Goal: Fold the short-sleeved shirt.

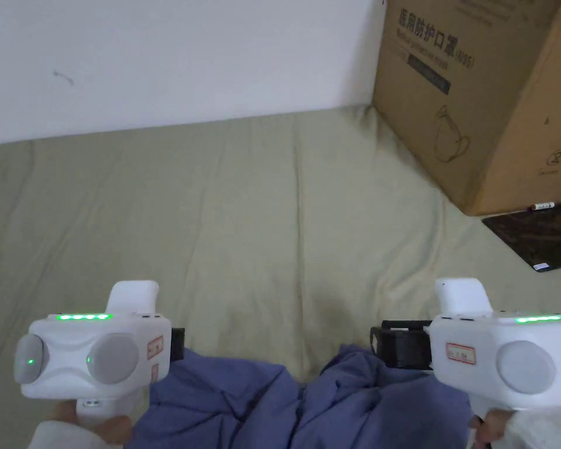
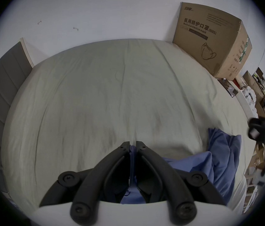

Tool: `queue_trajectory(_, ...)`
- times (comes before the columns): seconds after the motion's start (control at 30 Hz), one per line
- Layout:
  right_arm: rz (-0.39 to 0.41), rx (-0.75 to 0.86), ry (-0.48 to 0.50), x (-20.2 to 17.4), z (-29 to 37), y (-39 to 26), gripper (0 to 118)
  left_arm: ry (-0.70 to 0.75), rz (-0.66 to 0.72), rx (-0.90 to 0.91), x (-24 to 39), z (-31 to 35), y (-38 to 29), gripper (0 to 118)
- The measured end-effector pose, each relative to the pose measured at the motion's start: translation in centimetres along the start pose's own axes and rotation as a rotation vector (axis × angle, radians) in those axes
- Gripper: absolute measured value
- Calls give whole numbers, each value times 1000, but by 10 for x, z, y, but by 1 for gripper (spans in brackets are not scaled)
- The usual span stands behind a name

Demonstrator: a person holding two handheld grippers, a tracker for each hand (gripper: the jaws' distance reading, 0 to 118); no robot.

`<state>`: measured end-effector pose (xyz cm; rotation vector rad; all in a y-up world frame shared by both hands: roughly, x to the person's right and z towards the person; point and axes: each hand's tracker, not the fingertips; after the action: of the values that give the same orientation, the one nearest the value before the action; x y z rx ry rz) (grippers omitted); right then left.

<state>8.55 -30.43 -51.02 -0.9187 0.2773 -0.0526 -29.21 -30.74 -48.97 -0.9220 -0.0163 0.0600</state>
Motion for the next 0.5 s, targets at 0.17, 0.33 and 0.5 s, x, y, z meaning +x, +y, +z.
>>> queue_trajectory(0.17,1,-223,-4,-13,-76,6,98,14,-30,9,7,7,-10,6)
queue_trajectory(0.33,-20,-278,-53,-29,-103,-11,18,17,-18,-22,2,0,-16,6)
queue_trajectory(0.5,-41,-236,-22,-28,-78,5,7,23,-4,-27,-7,8,-15,6)
